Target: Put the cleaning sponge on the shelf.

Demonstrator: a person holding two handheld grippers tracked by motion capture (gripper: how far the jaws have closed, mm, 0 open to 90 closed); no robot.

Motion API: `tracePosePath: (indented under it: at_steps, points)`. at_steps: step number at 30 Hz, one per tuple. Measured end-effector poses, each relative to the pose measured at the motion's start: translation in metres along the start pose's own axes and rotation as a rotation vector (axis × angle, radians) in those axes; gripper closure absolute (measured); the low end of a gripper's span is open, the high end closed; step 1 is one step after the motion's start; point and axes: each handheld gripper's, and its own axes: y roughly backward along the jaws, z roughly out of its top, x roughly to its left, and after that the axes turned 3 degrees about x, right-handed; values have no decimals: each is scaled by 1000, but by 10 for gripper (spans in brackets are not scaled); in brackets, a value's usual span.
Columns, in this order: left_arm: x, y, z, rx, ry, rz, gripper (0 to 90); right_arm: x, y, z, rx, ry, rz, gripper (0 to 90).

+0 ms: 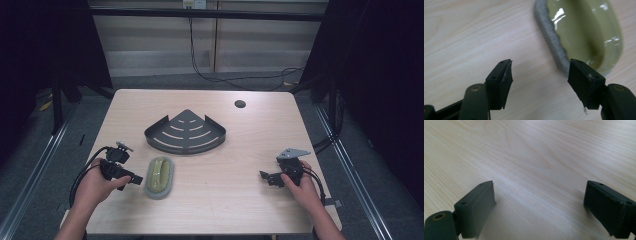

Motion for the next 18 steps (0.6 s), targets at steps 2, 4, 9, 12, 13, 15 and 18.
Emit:
tracePosePath:
  at_steps: [2, 4, 9, 12, 13, 15, 18]
  points:
    - [-5, 3, 8, 18, -12, -5, 359, 0, 0, 0, 0, 0, 0, 93]
    - [-9, 5, 13, 29, -8, -12, 360, 0, 0, 0, 0, 0, 0, 93]
    - [-16, 7, 26, 73, 1, -32, 362, 0, 0, 0, 0, -1, -1, 94]
    - [-19, 7, 33, 100, 8, -39, 368, 0, 0, 0, -1, -3, -1, 94]
    - [-20, 7, 35, 106, 16, -42, 371, 0, 0, 0, -1, -1, -2, 94]
    - [-23, 7, 40, 119, 32, -47, 384, 0, 0, 0, 0, -3, -3, 94]
    - [-28, 6, 47, 131, 63, -58, 391, 0, 0, 0, 0, -3, -3, 94]
